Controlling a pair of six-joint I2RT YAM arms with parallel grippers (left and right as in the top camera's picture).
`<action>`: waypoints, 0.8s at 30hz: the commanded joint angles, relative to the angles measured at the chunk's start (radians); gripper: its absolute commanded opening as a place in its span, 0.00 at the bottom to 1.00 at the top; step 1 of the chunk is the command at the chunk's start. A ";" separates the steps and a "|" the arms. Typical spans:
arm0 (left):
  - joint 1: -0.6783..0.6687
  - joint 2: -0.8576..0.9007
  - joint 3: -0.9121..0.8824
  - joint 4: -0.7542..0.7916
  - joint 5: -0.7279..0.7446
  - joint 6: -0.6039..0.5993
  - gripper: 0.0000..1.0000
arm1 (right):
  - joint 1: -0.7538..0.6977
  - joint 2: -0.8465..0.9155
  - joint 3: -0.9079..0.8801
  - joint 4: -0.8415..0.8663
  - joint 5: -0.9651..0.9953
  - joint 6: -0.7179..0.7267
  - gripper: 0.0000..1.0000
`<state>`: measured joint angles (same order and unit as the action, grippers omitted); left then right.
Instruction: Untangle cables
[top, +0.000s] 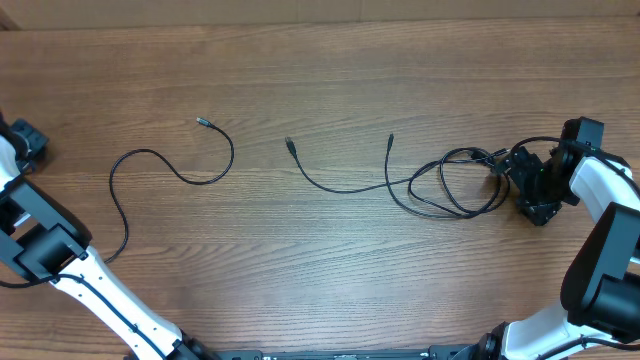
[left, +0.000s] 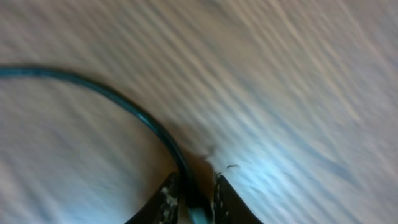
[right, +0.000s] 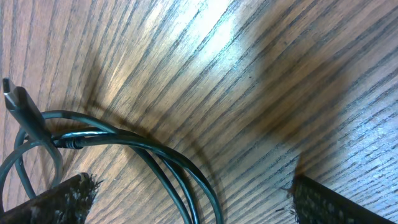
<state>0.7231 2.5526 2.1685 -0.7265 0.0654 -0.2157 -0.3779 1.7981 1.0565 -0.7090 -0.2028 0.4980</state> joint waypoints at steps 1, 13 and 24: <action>-0.083 0.064 -0.043 -0.052 0.151 -0.076 0.22 | 0.010 0.011 -0.008 0.001 -0.027 0.011 1.00; -0.396 0.064 -0.053 -0.029 0.138 -0.077 0.25 | 0.010 0.011 -0.008 0.000 -0.026 0.011 1.00; -0.654 0.063 -0.043 -0.003 -0.100 -0.077 0.39 | 0.010 0.011 -0.008 0.001 -0.026 0.011 1.00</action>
<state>0.1200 2.5492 2.1662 -0.7097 0.0502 -0.2802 -0.3779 1.7981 1.0565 -0.7097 -0.2028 0.4980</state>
